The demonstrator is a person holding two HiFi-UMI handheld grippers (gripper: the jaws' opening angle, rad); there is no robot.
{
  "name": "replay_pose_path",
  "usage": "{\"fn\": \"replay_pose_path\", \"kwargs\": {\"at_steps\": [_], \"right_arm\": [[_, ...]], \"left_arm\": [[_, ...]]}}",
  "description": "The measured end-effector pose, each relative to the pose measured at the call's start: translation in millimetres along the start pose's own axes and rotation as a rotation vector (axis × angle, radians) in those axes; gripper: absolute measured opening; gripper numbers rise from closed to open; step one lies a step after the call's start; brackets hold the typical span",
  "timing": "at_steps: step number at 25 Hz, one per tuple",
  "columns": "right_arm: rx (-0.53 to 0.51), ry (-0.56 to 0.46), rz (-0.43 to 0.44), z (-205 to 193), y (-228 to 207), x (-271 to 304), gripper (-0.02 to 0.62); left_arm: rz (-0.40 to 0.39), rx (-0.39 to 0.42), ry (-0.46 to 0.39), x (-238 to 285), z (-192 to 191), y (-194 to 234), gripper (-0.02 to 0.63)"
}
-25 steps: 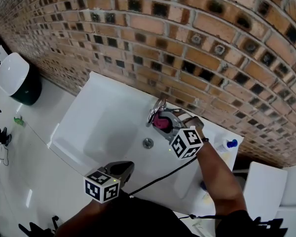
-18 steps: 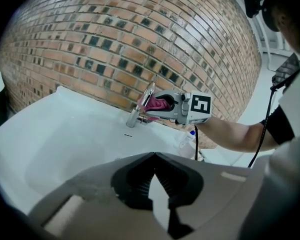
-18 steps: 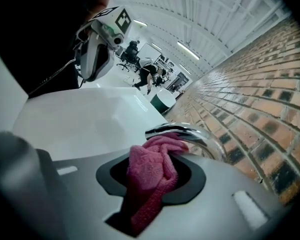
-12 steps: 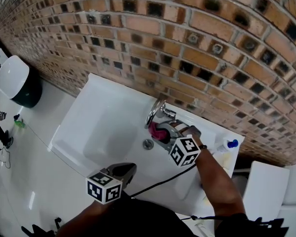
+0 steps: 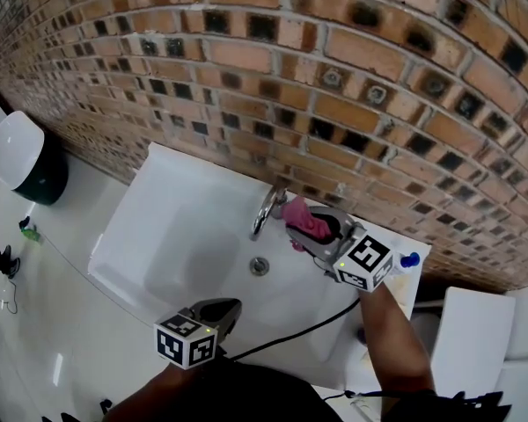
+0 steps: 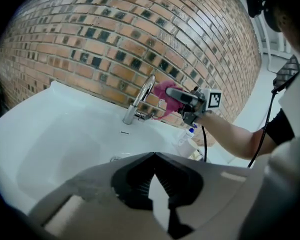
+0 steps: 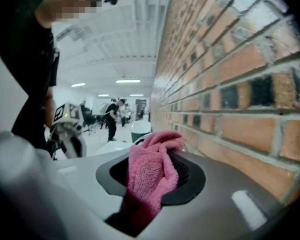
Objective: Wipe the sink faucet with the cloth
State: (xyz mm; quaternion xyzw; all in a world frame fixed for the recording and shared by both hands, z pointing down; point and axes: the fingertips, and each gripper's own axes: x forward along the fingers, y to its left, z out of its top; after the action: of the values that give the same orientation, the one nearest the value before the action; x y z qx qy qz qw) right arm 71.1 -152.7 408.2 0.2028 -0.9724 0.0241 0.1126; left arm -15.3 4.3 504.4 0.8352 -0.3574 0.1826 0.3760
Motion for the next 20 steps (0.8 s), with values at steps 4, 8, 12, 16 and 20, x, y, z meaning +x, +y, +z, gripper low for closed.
{"fn": "replay_pose_path", "kwargs": {"at_steps": [4, 8, 12, 16, 20], "right_arm": [[0.308, -0.056, -0.141, 7, -64, 2, 0.121], [0.497, -0.051, -0.193, -14, -98, 19, 0.121], [0.627, -0.044, -0.195, -31, -116, 36, 0.121], [0.703, -0.07, -0.197, -36, -125, 50, 0.123], [0.772, -0.117, -0.195, -28, -131, 56, 0.123]], "left_arm": [[-0.021, 0.007, 0.016, 7, 0, -3, 0.003], [-0.021, -0.006, 0.023, 7, 0, 3, 0.003], [-0.021, -0.039, 0.025, 7, -5, 13, 0.003], [-0.027, -0.068, 0.025, 8, -8, 22, 0.003], [-0.034, -0.081, 0.022, 7, -8, 28, 0.003]]}}
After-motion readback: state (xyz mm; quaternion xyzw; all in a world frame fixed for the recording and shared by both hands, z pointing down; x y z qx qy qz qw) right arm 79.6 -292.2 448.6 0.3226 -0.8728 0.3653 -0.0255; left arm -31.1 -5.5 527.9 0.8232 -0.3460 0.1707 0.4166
